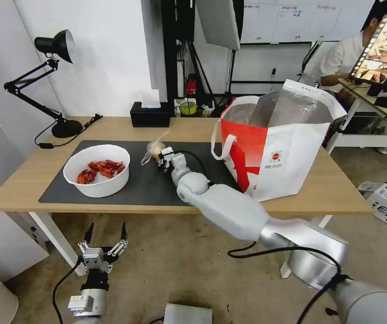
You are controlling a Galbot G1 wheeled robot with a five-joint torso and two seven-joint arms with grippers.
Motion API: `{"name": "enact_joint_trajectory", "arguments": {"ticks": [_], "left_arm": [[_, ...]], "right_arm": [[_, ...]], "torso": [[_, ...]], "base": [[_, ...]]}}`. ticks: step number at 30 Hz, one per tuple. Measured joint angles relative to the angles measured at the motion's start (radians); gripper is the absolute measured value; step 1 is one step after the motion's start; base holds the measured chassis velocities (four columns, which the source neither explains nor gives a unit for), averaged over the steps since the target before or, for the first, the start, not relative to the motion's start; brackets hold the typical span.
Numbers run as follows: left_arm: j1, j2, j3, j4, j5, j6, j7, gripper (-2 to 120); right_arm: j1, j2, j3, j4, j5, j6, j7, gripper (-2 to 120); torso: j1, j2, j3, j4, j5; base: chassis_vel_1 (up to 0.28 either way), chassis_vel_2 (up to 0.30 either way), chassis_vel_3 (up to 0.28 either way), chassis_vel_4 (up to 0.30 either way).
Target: Pick up the trash from the table and place it into the takeout bag.
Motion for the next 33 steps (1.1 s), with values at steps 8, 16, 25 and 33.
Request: {"name": "enact_joint_trajectory", "arguments": {"ticks": [8,16,25,33], "left_arm": [[0.001,0.000,0.002,-0.002,0.001,0.001,0.000,100],[0.015,-0.001,-0.006,-0.013,0.009,0.002,0.000,100],[0.022,-0.012,-0.007,-0.019,0.023,0.003,0.000,100],[0.021,-0.017,0.006,-0.020,0.031,0.004,0.000,100]], "right_arm": [[-0.074,-0.135,0.062,0.369,0.046,-0.067,0.109,1],[-0.132,-0.197,0.191,0.672,0.071,-0.125,0.254,0],[-0.174,-0.194,0.409,0.786,0.060,-0.188,0.420,0],[-0.177,-0.193,0.562,0.745,0.087,-0.228,0.539,0]], "torso": [[0.000,0.000,0.000,0.0001,-0.0001],[0.000,0.000,0.000,0.0001,-0.0001],[0.000,0.000,0.000,0.0001,0.0000],[0.000,0.000,0.000,0.0001,0.0000]], "base": [[0.000,0.000,0.000,0.000],[0.000,0.000,0.000,0.000],[0.000,0.000,0.000,0.000],[0.000,0.000,0.000,0.000]]}}
